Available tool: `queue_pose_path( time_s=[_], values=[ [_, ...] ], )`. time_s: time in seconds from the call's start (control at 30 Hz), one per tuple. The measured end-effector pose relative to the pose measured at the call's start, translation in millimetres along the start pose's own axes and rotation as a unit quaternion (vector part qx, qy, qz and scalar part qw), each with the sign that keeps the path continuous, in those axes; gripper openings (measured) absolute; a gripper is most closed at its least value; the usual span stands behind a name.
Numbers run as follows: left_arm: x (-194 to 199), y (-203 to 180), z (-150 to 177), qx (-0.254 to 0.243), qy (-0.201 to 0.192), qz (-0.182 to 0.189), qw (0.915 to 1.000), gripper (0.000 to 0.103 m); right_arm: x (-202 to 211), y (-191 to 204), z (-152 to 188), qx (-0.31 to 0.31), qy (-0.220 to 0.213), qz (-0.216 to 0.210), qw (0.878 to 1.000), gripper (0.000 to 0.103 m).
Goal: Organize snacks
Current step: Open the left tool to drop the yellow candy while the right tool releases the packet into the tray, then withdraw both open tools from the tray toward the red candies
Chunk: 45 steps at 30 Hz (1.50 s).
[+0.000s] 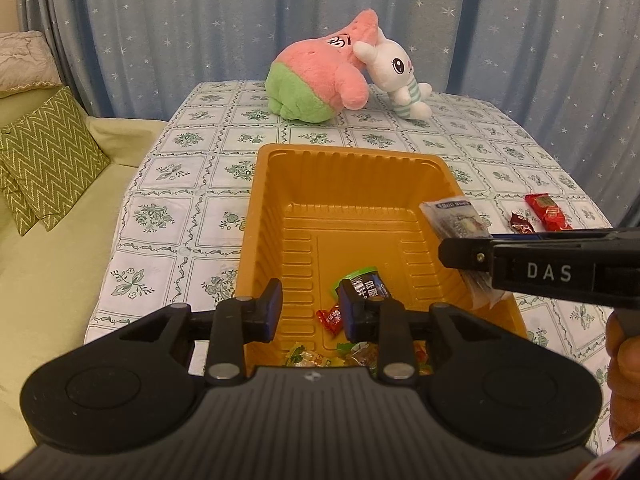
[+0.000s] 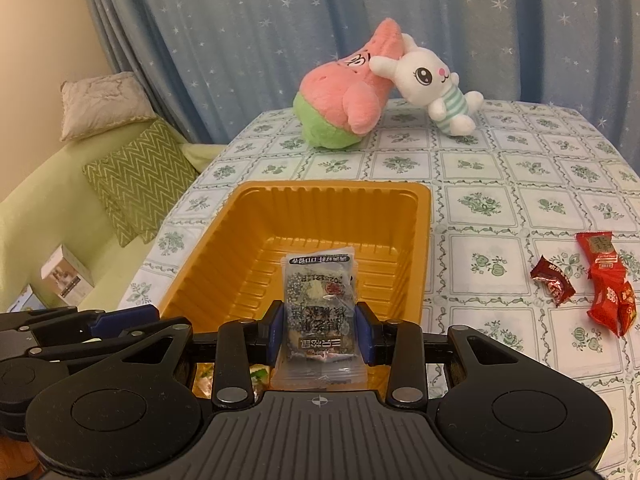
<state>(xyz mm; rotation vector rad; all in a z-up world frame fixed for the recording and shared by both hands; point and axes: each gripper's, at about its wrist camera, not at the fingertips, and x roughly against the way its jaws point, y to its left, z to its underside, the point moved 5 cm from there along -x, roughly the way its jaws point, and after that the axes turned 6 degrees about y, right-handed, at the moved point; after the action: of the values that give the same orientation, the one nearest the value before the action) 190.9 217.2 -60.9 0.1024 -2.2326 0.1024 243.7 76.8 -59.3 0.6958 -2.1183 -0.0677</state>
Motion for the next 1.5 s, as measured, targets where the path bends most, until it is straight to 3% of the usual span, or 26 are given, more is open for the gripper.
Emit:
queue_pose_path(
  time_s=[0.17, 0.2, 0.27, 0.53, 0.97, 1.4, 1.5],
  values=[
    [1, 1, 1, -0.001, 0.001, -0.002, 1.0000, 0.027, -3, 5, -1, -0.002, -0.003, -0.027, 1.000, 0.041],
    [2, 1, 2, -0.001, 0.001, -0.002, 1.0000, 0.027, -2, 5, -1, -0.004, -0.006, -0.026, 1.000, 0.045],
    [4, 1, 2, -0.001, 0.000, -0.004, 1.0000, 0.033, 1, 3, -1, -0.009, -0.015, -0.024, 1.000, 0.064],
    [18, -4, 5, 0.003, -0.006, -0.007, 1.0000, 0.042, 18, -12, 4, -0.028, -0.024, -0.002, 0.999, 0.064],
    [63, -35, 16, 0.006, -0.021, -0.010, 0.9997, 0.058, 85, -46, 35, -0.074, -0.037, 0.029, 0.996, 0.064],
    [93, -90, 39, 0.008, -0.028, 0.019, 0.9994, 0.068, 151, -81, 66, -0.068, -0.064, 0.076, 0.993, 0.064],
    [93, -101, 45, 0.010, -0.026, 0.029, 0.9992, 0.075, 162, -93, 74, -0.076, -0.065, 0.084, 0.991, 0.064]
  ],
)
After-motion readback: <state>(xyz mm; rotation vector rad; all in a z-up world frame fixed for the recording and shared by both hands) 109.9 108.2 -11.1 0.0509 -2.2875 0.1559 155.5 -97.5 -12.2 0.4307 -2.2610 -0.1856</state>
